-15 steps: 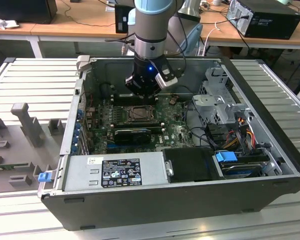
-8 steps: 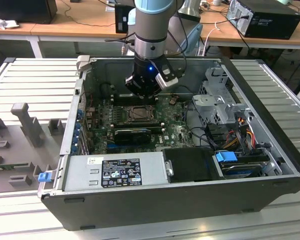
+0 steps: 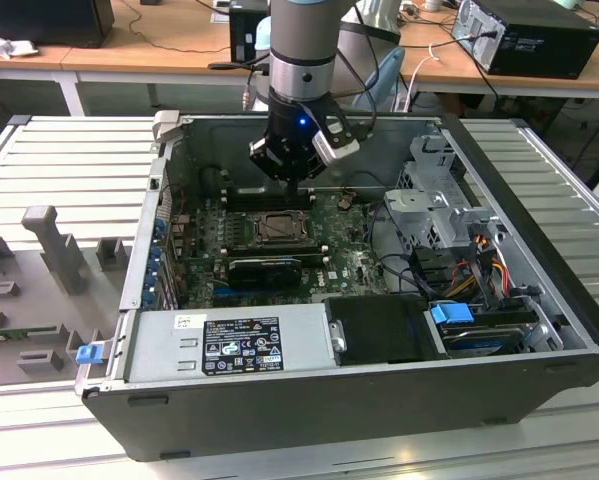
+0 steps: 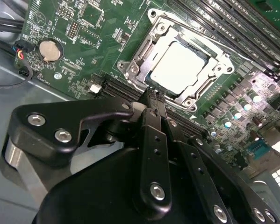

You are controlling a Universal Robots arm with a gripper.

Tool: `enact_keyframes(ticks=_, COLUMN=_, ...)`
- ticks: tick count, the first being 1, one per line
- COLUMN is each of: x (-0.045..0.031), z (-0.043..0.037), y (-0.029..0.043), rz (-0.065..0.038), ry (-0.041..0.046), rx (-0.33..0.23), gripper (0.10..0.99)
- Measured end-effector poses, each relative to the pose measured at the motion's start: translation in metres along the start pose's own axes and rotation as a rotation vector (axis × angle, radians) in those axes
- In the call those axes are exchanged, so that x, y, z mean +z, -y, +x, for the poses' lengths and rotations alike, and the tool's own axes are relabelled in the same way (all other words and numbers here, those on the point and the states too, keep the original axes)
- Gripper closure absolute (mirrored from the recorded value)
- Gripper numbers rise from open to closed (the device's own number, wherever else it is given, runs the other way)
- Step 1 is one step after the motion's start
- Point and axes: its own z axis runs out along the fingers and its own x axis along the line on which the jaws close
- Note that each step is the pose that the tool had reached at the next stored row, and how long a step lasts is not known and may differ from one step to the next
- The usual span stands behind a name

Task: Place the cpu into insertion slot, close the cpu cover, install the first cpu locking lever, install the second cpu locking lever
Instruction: 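Install the second cpu locking lever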

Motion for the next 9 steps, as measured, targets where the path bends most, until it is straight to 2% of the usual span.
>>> enact_keyframes(ticks=9, x=0.0026, z=0.0002, y=0.0078, rz=0.0, ry=-0.0001, rx=0.0, gripper=0.98)
